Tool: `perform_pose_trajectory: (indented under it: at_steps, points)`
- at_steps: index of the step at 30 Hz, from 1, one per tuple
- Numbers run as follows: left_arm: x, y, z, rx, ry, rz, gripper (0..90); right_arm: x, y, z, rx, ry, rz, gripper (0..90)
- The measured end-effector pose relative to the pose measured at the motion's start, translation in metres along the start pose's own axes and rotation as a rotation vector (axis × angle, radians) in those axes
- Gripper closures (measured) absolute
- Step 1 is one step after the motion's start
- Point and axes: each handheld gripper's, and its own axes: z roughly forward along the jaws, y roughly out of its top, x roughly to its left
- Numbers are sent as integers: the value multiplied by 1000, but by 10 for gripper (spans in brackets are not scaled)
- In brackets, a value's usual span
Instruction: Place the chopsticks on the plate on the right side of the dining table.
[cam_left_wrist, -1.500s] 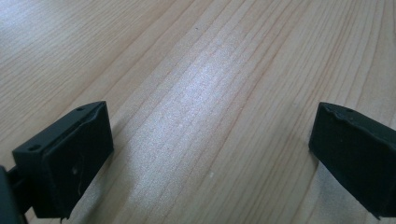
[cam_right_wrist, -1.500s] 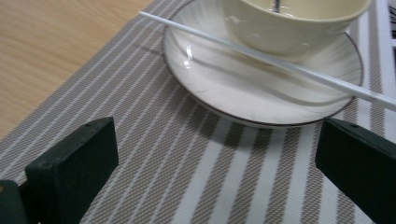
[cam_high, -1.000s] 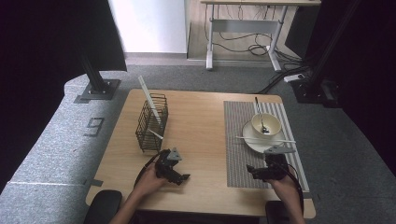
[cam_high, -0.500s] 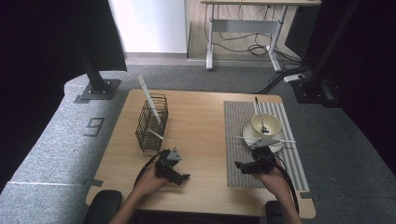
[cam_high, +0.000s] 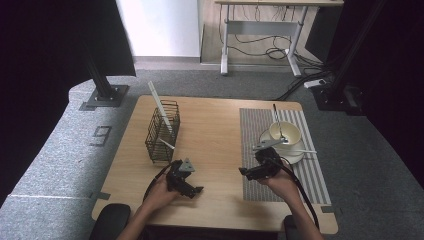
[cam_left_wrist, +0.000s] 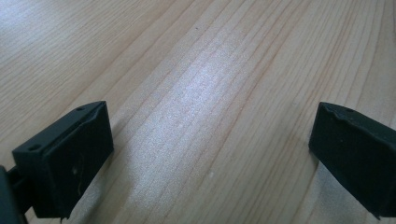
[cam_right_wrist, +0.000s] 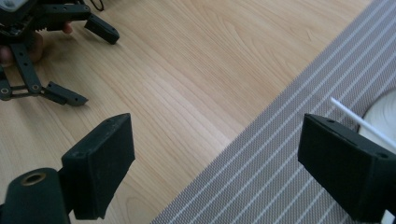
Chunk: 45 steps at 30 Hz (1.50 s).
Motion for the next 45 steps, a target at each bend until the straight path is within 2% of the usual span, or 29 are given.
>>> perform_pose_trajectory:
  at_steps: [5, 8, 11, 15, 21, 32, 34, 40, 45]
  points:
    - [0, 0, 0, 0, 0, 0, 0, 7, 18, 5, -25, 48, -33, 80]
    - [0, 0, 0, 0, -1, 0, 0, 12, 29, 6, -36, 61, -54, 123]
    - [0, 0, 0, 0, 0, 0, 0, 16, 41, 9, -49, 83, -67, 125]
    - [0, 0, 0, 3, -1, 2, 0, 24, 56, 13, -45, 129, -102, 124]
    - [0, 0, 0, 3, -2, 0, 0, 36, 78, 21, -40, 157, -130, 124]
    - [0, 0, 0, 0, 1, -3, 0, 54, 111, 40, -28, 177, -192, 107]
    - [0, 0, 0, 3, 1, 1, 0, 59, 117, 44, -26, 170, -196, 90]
    - [0, 0, 0, 4, 0, 1, 0, 71, 134, 55, -27, 189, -200, 71]
    - [0, 0, 0, 4, 0, 0, 0, 81, 144, 65, -23, 194, -230, 61]
